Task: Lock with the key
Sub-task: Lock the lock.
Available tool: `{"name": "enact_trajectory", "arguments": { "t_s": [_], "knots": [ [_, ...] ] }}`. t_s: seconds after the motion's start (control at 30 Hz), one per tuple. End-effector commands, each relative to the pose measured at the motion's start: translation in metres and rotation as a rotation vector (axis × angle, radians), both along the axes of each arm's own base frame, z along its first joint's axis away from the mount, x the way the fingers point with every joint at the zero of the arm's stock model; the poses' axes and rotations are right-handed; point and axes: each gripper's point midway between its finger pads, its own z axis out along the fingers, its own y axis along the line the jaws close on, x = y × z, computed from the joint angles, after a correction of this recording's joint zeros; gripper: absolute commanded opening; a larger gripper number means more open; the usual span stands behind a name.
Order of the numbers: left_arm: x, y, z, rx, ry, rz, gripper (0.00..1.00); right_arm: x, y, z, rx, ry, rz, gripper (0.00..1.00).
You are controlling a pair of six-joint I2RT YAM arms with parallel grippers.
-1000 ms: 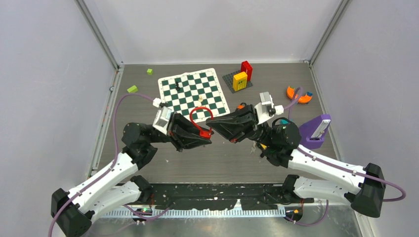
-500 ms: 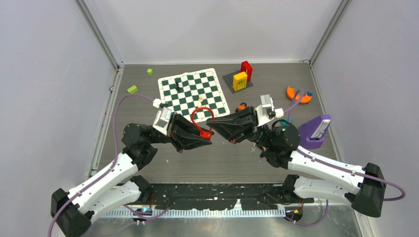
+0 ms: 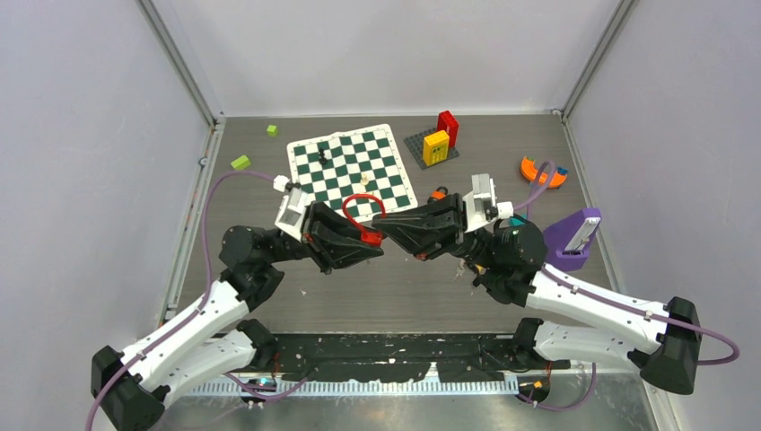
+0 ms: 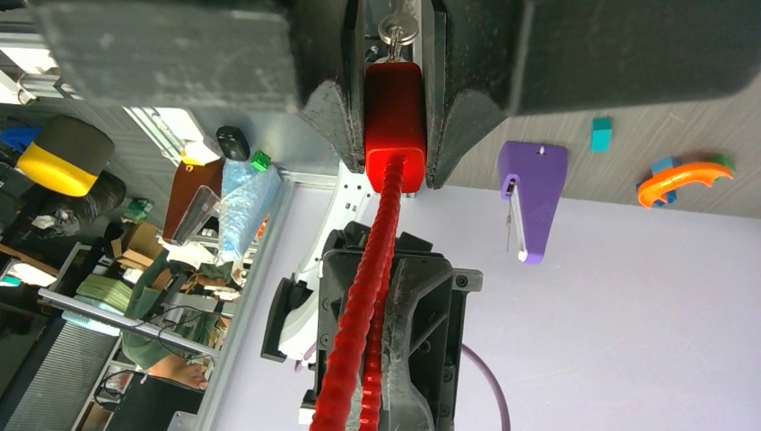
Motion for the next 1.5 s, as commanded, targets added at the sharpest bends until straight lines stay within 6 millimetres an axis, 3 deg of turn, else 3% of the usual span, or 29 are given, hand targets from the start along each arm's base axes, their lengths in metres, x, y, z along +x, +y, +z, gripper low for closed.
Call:
{"name": "enact_trajectory", "arguments": {
  "t_s": [0.0, 0.33, 0.73, 0.8, 0.87, 1.0, 1.03, 1.1, 1.13, 1.2, 1.33, 1.47],
  "knots": [
    [-0.003, 0.017, 0.059, -0.154, -0.113, 0.078, 0.00, -0.003, 0.033, -0.075, -0.277, 0.085, 0.074, 0.05],
    [-0.019, 0.023, 0.058, -0.176, -0.169, 0.034, 0.00, -0.002, 0.033, -0.122, -0.318, 0.229, 0.096, 0.05],
    [-0.015, 0.025, 0.066, -0.204, -0.164, 0.064, 0.00, 0.001, 0.030, -0.130, -0.337, 0.249, 0.074, 0.05],
    [-0.014, 0.024, 0.064, -0.199, -0.158, 0.063, 0.00, 0.003, 0.028, -0.122, -0.324, 0.260, 0.061, 0.06],
    [-0.013, 0.023, 0.062, -0.187, -0.146, 0.063, 0.00, 0.004, 0.023, -0.098, -0.274, 0.281, 0.057, 0.12],
    [-0.010, 0.023, 0.059, -0.168, -0.121, 0.082, 0.00, 0.004, 0.002, -0.026, -0.191, 0.289, 0.008, 0.24],
    [-0.009, 0.024, 0.059, -0.171, -0.114, 0.089, 0.00, 0.009, -0.003, -0.012, -0.193, 0.299, -0.027, 0.33],
    [-0.007, 0.026, 0.061, -0.182, -0.090, 0.106, 0.00, 0.010, -0.007, 0.001, -0.214, 0.304, -0.051, 0.50],
    [-0.006, 0.026, 0.062, -0.187, -0.082, 0.108, 0.00, 0.011, -0.005, 0.001, -0.230, 0.310, -0.054, 0.63],
    [-0.005, 0.026, 0.063, -0.189, -0.071, 0.103, 0.00, 0.009, -0.006, 0.005, -0.237, 0.319, -0.046, 0.77],
    [0.001, 0.024, 0.060, -0.184, -0.047, 0.122, 0.00, -0.002, -0.016, 0.019, -0.166, 0.316, 0.005, 0.89],
    [0.015, 0.025, 0.062, -0.186, 0.014, 0.189, 0.00, -0.006, -0.026, 0.022, -0.143, 0.304, -0.005, 0.91]
  ]
}}
